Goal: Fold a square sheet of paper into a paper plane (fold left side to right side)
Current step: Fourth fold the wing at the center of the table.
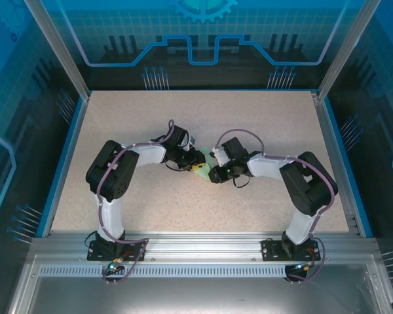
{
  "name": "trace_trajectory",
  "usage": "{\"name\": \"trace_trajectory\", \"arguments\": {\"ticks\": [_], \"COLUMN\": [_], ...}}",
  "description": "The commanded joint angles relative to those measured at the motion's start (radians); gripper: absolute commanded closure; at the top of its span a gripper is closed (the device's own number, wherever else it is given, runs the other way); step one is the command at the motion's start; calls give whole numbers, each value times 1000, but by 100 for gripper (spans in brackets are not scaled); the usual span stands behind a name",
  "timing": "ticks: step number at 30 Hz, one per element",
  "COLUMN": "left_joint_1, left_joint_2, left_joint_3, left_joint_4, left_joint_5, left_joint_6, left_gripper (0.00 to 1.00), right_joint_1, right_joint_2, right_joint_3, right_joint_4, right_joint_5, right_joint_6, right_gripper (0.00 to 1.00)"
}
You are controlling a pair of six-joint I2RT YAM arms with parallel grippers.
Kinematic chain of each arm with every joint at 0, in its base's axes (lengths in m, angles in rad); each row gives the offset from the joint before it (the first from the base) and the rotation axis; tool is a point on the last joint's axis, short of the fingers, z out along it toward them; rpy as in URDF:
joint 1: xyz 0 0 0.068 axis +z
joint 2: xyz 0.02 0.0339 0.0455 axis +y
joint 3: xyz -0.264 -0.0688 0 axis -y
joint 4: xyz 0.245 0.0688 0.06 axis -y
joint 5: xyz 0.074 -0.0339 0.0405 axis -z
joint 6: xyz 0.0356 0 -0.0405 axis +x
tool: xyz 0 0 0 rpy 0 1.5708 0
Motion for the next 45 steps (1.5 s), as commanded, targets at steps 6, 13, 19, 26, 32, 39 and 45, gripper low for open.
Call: {"name": "trace_trajectory", "arguments": {"ticks": [6,13,19,26,32,39,45], "left_joint_1": [-10,-10,-10,-10,-13,-14,-12], "left_joint_2": [12,7,4,0,-1,-25,-69], "left_joint_3": [-6,-7,-7,-5,-4,-19,-34], "left_joint_4": [5,5,2,9,22,22,-9], "left_joint_5": [7,6,5,11,20,5,-31], "left_joint_6": [3,3,5,6,9,18,38], "left_gripper": [69,69,68,66,65,65,66], "right_joint_1": [-137,-119,-86,-57,-55,-70,-92], "right_joint_2": [-60,-6,45,82,90,72,52], "right_joint_3": [-19,33,66,85,77,46,11], "right_joint_4": [-8,-42,-45,-51,-56,-30,18], "right_joint_5": [-258,-248,-248,-239,-219,-211,-243], "right_joint_6": [57,36,36,38,42,65,89], "right_gripper": [58,59,59,66,77,91,94]}}
